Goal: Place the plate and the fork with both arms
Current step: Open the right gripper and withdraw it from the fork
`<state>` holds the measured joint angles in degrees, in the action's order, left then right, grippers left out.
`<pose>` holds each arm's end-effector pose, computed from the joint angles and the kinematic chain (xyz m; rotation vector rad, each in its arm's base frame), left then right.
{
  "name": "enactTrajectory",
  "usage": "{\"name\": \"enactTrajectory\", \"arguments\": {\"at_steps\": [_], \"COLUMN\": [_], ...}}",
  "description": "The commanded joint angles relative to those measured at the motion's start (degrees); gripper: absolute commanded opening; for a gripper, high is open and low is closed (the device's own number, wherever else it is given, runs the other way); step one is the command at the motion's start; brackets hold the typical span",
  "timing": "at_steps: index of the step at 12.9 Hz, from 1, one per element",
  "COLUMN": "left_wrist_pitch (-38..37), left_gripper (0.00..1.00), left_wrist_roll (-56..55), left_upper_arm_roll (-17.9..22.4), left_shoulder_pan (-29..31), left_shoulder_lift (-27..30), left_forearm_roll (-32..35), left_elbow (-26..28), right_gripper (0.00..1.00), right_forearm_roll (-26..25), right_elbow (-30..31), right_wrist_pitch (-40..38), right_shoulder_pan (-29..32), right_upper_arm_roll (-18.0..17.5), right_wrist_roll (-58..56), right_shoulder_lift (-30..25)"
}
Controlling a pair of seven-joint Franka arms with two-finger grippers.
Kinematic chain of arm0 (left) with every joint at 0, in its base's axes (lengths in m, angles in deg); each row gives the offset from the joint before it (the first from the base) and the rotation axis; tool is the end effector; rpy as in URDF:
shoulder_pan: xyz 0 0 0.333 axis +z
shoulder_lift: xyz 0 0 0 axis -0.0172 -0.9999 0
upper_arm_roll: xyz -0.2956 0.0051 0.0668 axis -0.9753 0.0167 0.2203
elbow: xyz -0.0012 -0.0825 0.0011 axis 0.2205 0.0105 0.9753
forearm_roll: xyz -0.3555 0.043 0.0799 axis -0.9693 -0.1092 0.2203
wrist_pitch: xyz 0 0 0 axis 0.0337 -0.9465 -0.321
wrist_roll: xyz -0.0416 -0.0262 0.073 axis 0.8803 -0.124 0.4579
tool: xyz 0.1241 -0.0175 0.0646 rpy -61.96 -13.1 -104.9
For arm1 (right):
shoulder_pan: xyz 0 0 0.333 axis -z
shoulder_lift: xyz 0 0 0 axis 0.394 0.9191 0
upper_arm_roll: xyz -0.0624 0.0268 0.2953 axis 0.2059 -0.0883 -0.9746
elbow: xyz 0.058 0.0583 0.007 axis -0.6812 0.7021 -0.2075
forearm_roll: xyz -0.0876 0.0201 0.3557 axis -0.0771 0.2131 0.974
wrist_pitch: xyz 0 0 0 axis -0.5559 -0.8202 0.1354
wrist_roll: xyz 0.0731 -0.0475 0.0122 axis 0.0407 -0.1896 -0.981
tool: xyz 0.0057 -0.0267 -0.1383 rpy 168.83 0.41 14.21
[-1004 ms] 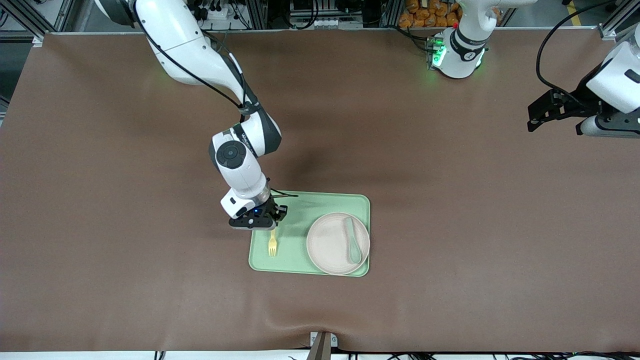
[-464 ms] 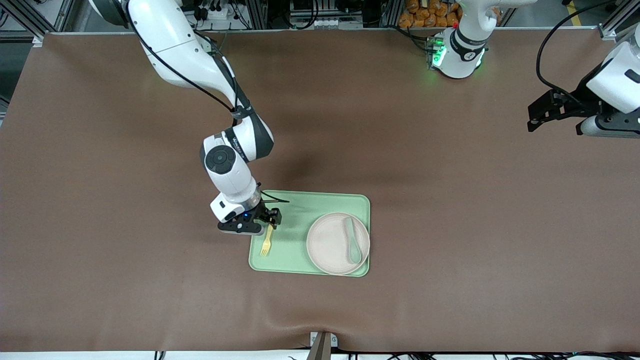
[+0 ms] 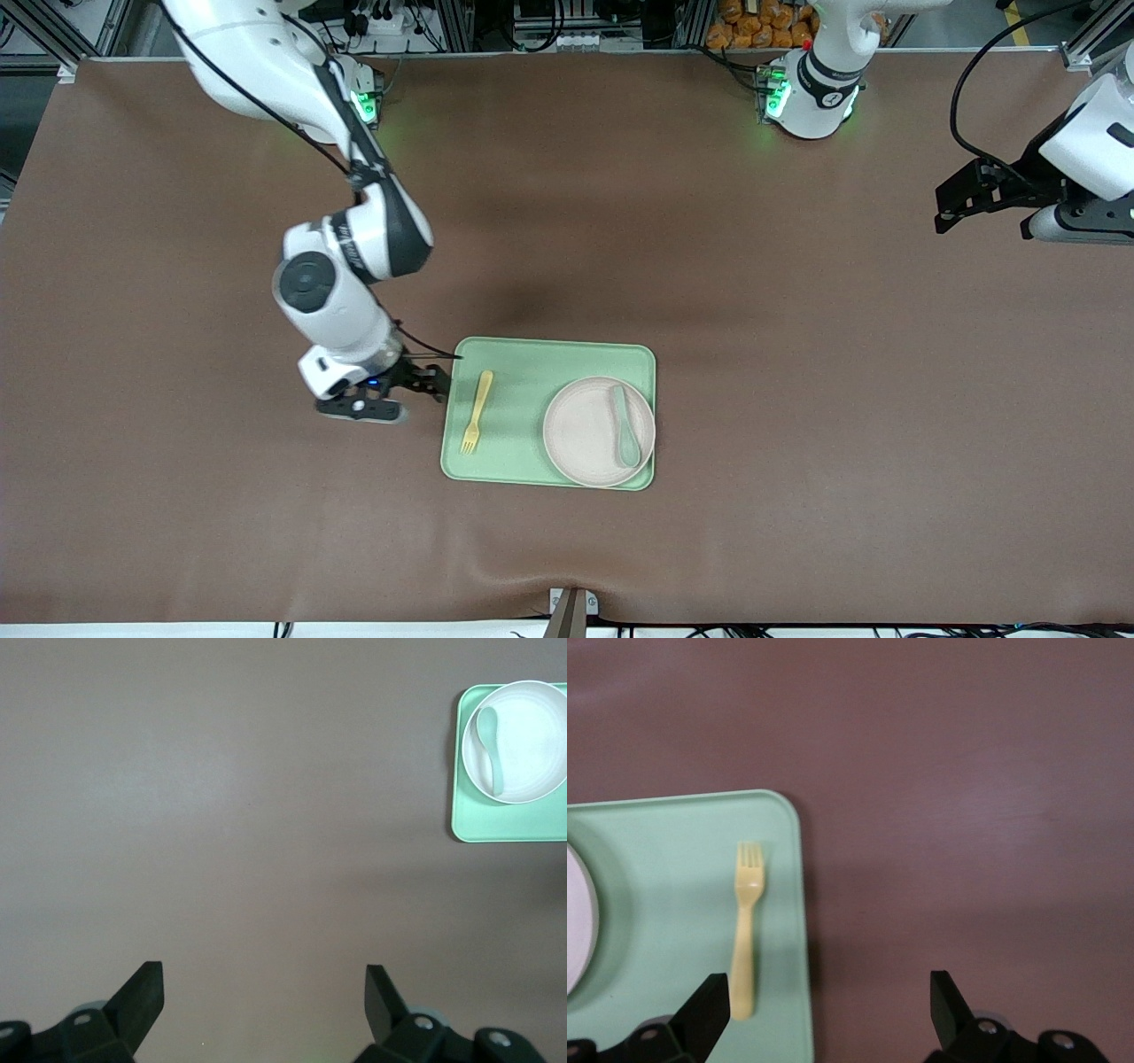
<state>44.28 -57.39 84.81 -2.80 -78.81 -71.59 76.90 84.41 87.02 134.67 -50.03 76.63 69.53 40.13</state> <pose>0.5260 -0.0748 0.6037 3.1351 -0.1322 0.0265 0.6223 0.2186 0.3056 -3.0509 0.1870 -0.1852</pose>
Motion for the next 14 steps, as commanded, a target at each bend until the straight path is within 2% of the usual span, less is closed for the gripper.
{"name": "enactTrajectory", "arguments": {"at_steps": [1, 5, 7, 9, 11, 14], "left_wrist_pitch": [-0.2, -0.2, -0.2, -0.2, -0.2, -0.2], "left_gripper": [1.0, 1.0, 1.0, 1.0, 1.0, 1.0], "left_wrist_roll": [1.1, 1.1, 1.1, 1.1, 1.0, 1.0], "left_upper_arm_roll": [-0.4, -0.4, -0.4, -0.4, -0.4, -0.4], "left_shoulder_pan": [0.6, 0.6, 0.6, 0.6, 0.6, 0.5], "left_shoulder_lift": [1.3, 1.3, 1.3, 1.3, 1.4, 1.3], "left_forearm_roll": [-0.8, -0.8, -0.8, -0.8, -0.8, -0.8], "left_elbow": [0.9, 0.9, 0.9, 0.9, 0.9, 0.9], "right_gripper": [1.0, 1.0, 1.0, 1.0, 1.0, 1.0], "right_forearm_roll": [-0.4, -0.7, -3.3, -5.8, -5.8, -5.8], "right_elbow": [1.7, 0.3, 0.3, 0.3, 0.4, 0.3], "right_wrist_pitch": [-8.9, -25.2, -31.6, -34.5, -37.0, -41.7], "right_shoulder_pan": [4.8, 10.3, 13.6, 18.0, 23.5, 26.1], "right_upper_arm_roll": [-1.1, -0.5, 0.3, 0.4, 0.0, -0.4], "right_wrist_roll": [-2.5, -11.1, -16.1, -24.3, -31.9, -32.8], "right_shoulder_lift": [-8.4, -17.9, -22.2, -25.6, -28.7, -32.1]}}
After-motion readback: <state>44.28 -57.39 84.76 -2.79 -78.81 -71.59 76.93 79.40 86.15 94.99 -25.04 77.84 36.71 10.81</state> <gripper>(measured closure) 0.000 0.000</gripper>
